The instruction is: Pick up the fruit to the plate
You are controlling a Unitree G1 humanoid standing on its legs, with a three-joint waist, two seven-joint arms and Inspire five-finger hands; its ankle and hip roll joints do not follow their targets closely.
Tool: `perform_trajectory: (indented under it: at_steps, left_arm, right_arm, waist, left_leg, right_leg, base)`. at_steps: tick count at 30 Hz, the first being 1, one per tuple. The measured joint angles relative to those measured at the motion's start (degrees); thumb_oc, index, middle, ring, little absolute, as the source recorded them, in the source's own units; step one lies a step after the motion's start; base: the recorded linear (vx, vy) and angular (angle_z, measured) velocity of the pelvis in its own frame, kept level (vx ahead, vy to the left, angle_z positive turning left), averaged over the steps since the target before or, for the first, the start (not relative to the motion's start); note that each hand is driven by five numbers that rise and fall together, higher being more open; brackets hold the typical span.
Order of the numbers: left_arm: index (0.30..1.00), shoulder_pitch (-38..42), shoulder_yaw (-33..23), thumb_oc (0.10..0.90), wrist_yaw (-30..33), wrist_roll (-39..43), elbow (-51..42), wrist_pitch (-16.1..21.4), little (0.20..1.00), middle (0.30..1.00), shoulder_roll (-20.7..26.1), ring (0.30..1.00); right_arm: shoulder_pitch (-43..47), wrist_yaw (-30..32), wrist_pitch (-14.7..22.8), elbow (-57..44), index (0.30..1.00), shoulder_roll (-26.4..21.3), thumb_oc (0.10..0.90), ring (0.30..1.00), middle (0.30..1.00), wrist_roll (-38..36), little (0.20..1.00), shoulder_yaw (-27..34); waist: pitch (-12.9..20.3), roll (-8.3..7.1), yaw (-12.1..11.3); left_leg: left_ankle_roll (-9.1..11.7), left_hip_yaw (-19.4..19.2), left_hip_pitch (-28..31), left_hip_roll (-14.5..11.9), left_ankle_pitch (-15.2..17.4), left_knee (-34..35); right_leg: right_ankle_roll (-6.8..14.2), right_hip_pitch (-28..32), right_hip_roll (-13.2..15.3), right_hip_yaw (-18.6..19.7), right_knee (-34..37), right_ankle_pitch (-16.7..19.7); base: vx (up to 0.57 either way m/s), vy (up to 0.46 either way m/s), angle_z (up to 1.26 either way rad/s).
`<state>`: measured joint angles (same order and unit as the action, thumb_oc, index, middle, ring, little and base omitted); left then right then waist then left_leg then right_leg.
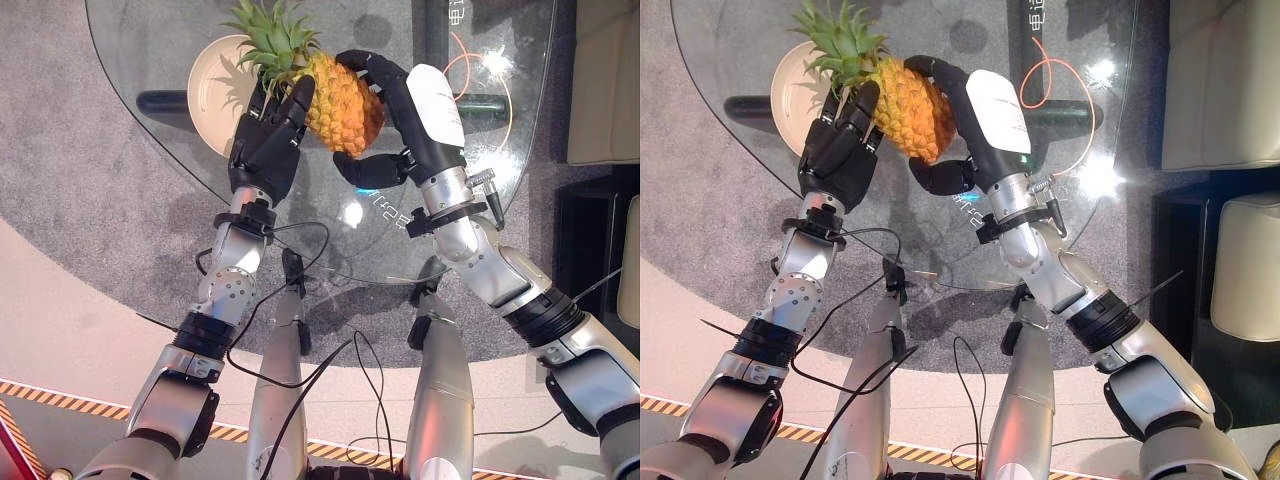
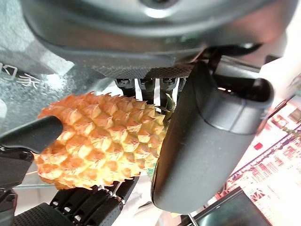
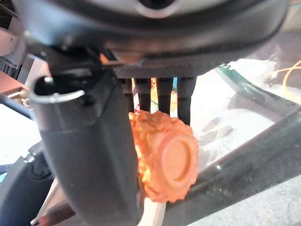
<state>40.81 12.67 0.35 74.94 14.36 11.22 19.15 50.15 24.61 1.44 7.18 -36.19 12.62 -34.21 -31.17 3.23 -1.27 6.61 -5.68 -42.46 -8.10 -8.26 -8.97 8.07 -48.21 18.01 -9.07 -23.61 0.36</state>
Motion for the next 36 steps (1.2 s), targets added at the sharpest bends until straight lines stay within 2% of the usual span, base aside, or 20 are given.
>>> perform_trajectory:
  at_steps: [13,23,31,32,33,34,36]
  left_arm:
    - [0.9,-1.13,-0.17,0.8,0.53,0.89,-1.66,4.24,0.9,0.9,-0.83,0.9]
    - [0.9,-1.24,-0.4,0.8,1.66,1.07,-2.4,4.32,0.9,0.9,-0.8,0.9]
    - [0.9,-1.37,-0.39,0.8,1.65,2.15,-2.4,4.49,0.9,0.9,-0.77,0.9]
    - [0.853,-1.43,-0.38,0.745,1.64,2.32,-2.4,4.71,0.845,0.853,-0.77,0.853]
    - [0.474,-1.52,-0.35,0.303,1.62,2.41,-2.4,5.2,0.403,0.474,-0.77,0.474]
    - [0.3,-1.68,-0.32,0.1,1.55,2.42,-2.4,5.77,0.2,0.3,-0.78,0.3]
    - [0.3,-2.12,-0.31,0.1,1.37,2.42,-2.4,7.25,0.2,0.3,-0.81,0.3]
  right_arm:
    - [0.51,-2.51,0.8,-1.49,0.3,-0.84,0.1,0.3,0.3,0.98,0.2,0.0]
    - [3.37,-3.8,1.79,-1.53,0.3,-3.94,0.1,0.3,0.3,3.25,0.2,-2.3]
    - [3.66,-4.54,2.64,-1.56,0.3,-4.47,0.1,0.3,0.3,4.83,0.2,-2.46]
    - [3.66,-4.56,2.79,-1.56,0.3,-4.48,0.1,0.3,0.3,4.89,0.2,-2.56]
    - [3.66,-4.59,2.88,-1.62,0.3,-4.48,0.1,0.3,0.3,4.9,0.2,-2.76]
    - [3.66,-4.59,2.88,-1.77,0.3,-4.48,0.1,0.3,0.3,4.9,0.2,-2.9]
    - [3.67,-4.59,3.01,-2.19,0.3,-4.47,0.1,0.3,0.3,4.9,0.2,-3.22]
  waist:
    - [0.0,-0.03,-0.07]
    - [0.0,-0.04,-0.17]
    - [0.0,-0.04,-0.17]
    - [0.0,-0.04,-0.16]
    - [0.0,-0.04,-0.14]
    - [0.0,-0.04,-0.13]
    - [0.0,-0.04,-0.1]
  left_leg:
    - [0.0,0.14,-0.16,0.01,0.0,0.0]
    - [0.0,0.18,-0.18,0.03,0.0,-0.01]
    - [0.0,0.21,-0.19,0.04,0.0,-0.01]
    - [0.0,0.21,-0.19,0.04,0.0,-0.01]
    - [0.0,0.21,-0.19,0.04,0.0,-0.01]
    - [0.0,0.21,-0.2,0.04,0.0,-0.01]
    - [0.0,0.21,-0.2,0.04,0.0,-0.01]
  right_leg:
    - [0.0,-0.04,0.0,-0.13,0.04,0.0]
    - [0.0,-0.04,0.0,-0.15,0.04,0.0]
    - [0.0,-0.04,0.01,-0.15,0.04,0.0]
    - [0.0,-0.05,0.01,-0.15,0.04,0.0]
    - [0.0,-0.05,0.01,-0.15,0.04,0.0]
    - [0.0,-0.06,0.01,-0.15,0.04,0.0]
    - [0.0,-0.06,0.0,-0.15,0.04,0.0]
  base:
    - [0.0,0.0,0.0]
    - [0.0,0.0,0.0]
    - [0.0,0.0,0.0]
    - [0.0,0.0,0.0]
    - [0.0,0.0,0.0]
    - [0.0,0.0,0.0]
    - [0.0,0.0,0.0]
